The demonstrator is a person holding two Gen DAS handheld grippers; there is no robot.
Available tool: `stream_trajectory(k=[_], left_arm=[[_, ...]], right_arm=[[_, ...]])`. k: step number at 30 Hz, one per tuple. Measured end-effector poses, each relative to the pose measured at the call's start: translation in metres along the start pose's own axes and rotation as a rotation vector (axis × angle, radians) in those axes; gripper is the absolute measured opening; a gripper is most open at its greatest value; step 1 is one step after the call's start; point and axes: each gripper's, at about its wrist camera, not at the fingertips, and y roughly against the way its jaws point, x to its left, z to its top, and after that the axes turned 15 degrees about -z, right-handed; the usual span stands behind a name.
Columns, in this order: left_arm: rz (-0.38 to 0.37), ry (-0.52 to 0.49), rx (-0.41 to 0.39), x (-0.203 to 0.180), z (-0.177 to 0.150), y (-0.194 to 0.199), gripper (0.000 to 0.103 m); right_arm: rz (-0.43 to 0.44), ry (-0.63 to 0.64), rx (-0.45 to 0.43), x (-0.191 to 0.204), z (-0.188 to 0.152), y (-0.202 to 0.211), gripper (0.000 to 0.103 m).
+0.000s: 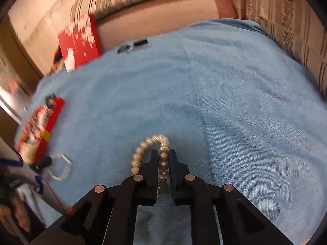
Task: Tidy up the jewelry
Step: 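Lift small pearl bracelet with left tool while right tool lifts large pearl bracelet, then carry both pearl bracelets over the red tray with both tools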
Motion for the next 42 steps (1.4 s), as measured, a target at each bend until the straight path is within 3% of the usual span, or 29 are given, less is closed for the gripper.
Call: stream_trajectory(k=[8,16,24,31,42], left_arm=[[-0.051,0.005,-0.135,-0.028,0.001,0.065,0.005],[-0.04,-0.049,-0.206,-0.052,-0.013,0.105,0.005],[-0.039,-0.075,-0.225,-0.064,-0.023,0.116,0.005],[-0.024,-0.027,-0.21,-0.061,-0.028,0.123,0.005],[-0.034,0.011,-0.227,-0.045,-0.037,0.142,0.005]], right_arm=[[0.093,-0.039,-0.075,0.01,0.007,0.055,0.01],[0.08,0.0,-0.13,0.024,0.004,0.088,0.01],[0.075,0.01,-0.154,0.023,-0.001,0.113,0.01],[0.126,0.014,-0.163,0.027,0.006,0.132,0.01],[0.205,0.094,-0.174,0.066,0.015,0.151,0.01]])
